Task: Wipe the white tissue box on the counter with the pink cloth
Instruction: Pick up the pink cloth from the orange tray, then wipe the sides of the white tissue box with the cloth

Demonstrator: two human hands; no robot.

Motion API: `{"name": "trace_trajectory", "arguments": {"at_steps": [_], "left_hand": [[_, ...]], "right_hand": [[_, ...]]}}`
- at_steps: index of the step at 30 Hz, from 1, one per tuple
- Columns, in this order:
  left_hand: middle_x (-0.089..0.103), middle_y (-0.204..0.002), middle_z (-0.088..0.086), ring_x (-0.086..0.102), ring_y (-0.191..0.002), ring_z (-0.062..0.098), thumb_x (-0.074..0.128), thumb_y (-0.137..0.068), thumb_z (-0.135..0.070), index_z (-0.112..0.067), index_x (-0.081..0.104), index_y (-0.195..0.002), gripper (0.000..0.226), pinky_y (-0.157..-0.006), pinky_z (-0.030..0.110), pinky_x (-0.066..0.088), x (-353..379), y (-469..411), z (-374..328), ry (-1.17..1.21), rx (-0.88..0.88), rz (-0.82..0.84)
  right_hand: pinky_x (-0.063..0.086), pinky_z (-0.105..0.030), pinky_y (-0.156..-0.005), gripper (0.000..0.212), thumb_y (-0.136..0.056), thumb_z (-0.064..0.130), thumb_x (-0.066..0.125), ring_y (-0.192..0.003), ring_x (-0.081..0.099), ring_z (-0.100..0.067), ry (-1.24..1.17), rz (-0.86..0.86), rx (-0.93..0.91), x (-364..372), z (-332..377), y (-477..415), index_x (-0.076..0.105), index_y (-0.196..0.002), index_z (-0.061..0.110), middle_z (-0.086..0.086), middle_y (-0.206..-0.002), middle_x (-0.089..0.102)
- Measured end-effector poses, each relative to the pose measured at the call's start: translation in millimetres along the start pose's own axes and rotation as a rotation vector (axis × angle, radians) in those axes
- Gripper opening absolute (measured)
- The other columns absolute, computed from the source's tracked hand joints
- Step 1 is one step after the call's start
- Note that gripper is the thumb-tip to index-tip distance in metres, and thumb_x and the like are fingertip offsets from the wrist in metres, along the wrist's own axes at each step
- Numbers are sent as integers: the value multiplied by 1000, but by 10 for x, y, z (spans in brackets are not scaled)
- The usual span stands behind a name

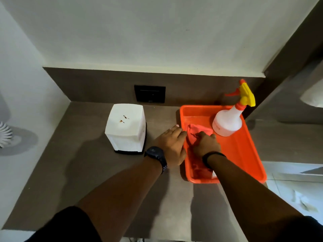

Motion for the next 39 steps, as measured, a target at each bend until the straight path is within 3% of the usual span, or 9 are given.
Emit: {"name": "trace_trajectory", "arguments": {"at_steps": [4,7,12,15,18,24,30,34,39], "left_hand": [[61,-118,28,58,-111,43,70,-76,-21,4,59,-119,51,-93,51,51,-661,-89,165,-58,32,-239],[58,-127,22,55,-116,38,62,-75,-41,-2,56,-127,65,-96,47,48,-1109,-104,465,-82,-47,-273],[30,-154,9,30,-139,31,61,-34,-90,-23,18,-149,139,-109,47,33,-1352,22,1204,-237,-225,123],[17,-160,5,20,-144,27,57,-17,-96,-26,2,-149,159,-116,45,26,-1313,67,1520,-277,-295,370],[29,-154,4,32,-137,26,62,-17,-92,-22,12,-148,156,-110,43,35,-1207,53,1619,-273,-252,442],[45,-135,0,47,-119,23,66,-24,-83,-21,27,-138,135,-96,40,47,-1189,63,1588,-267,-170,378],[42,-140,3,46,-121,27,77,-36,-75,-20,22,-141,131,-98,46,46,-1207,82,1530,-292,-193,388],[37,-144,4,42,-126,27,77,-38,-76,-19,18,-144,134,-101,47,43,-1191,89,1539,-289,-200,396],[41,-141,5,44,-123,27,76,-38,-77,-18,21,-143,132,-100,46,44,-1174,95,1526,-304,-205,392]], "right_hand": [[45,-43,-93,45,-83,28,55,-108,57,-44,-411,-249,-30,-313,335,133,55,-128,20,-25,-121,58],[43,-43,-99,51,-79,25,54,-113,56,-39,-735,-305,-128,-442,797,272,55,-129,16,-22,-121,63],[49,-44,-82,36,-77,10,50,-81,57,-23,-1068,-55,-132,-59,1312,396,60,-111,15,-8,-93,65],[47,-32,-67,32,-77,5,51,-80,59,-23,-1091,61,-76,240,1369,415,62,-102,22,2,-83,65],[46,-29,-67,35,-78,7,52,-84,62,-20,-1149,135,-79,447,1443,442,63,-107,23,2,-92,68],[49,-42,-99,41,-92,19,44,-110,62,-27,-1100,110,-11,727,1527,522,56,-131,18,-8,-124,67],[56,-25,-77,38,-92,15,47,-100,68,-19,-1201,72,-45,763,1488,534,61,-127,14,-5,-116,71],[44,-18,-67,41,-96,21,40,-92,61,-14,-1104,115,60,846,1487,547,55,-133,17,-3,-119,66],[52,-38,-93,37,-93,19,46,-108,62,-25,-1119,9,-113,743,1483,557,60,-127,14,-7,-120,67]]}}
Point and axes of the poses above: each hand's wrist, its own y-axis away from the middle knuckle, its own x-axis out of the palm, z = x × y, the point moved 2 cm from there along -y, towards the middle knuckle
